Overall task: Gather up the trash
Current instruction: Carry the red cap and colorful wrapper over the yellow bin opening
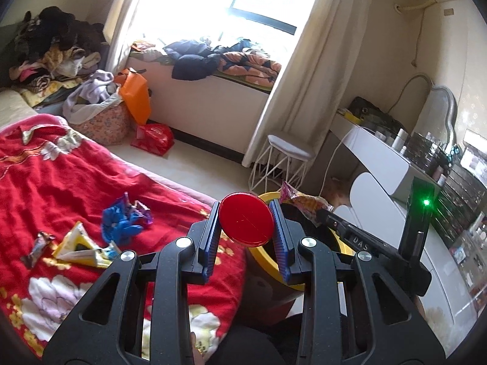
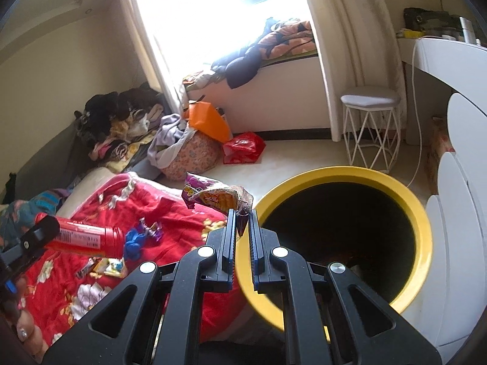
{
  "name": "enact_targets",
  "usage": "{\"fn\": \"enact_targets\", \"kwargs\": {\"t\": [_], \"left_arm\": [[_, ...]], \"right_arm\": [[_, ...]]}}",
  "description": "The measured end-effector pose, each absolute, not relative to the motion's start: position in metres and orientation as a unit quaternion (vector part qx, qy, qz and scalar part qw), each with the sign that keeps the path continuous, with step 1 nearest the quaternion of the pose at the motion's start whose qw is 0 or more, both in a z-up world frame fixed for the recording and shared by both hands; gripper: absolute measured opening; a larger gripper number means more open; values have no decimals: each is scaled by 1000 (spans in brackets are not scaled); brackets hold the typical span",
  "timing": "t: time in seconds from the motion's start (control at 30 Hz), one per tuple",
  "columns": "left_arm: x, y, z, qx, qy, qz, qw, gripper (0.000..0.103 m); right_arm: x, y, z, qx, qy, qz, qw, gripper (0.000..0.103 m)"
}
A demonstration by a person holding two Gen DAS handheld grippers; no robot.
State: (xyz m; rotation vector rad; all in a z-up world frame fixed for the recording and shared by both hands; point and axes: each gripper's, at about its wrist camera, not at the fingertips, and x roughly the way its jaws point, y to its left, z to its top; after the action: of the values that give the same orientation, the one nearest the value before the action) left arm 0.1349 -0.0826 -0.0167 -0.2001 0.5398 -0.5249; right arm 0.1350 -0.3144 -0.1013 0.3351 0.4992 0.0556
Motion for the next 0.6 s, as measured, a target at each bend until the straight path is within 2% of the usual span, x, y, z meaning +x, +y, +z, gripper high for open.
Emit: {"fn": "enact_targets", "kwargs": {"t": [0.6], "left_arm": [[137, -135, -22, -59, 274, -294, 914, 25]], "right_arm": [[128, -372, -113, 205, 238, -39, 948, 8]]}}
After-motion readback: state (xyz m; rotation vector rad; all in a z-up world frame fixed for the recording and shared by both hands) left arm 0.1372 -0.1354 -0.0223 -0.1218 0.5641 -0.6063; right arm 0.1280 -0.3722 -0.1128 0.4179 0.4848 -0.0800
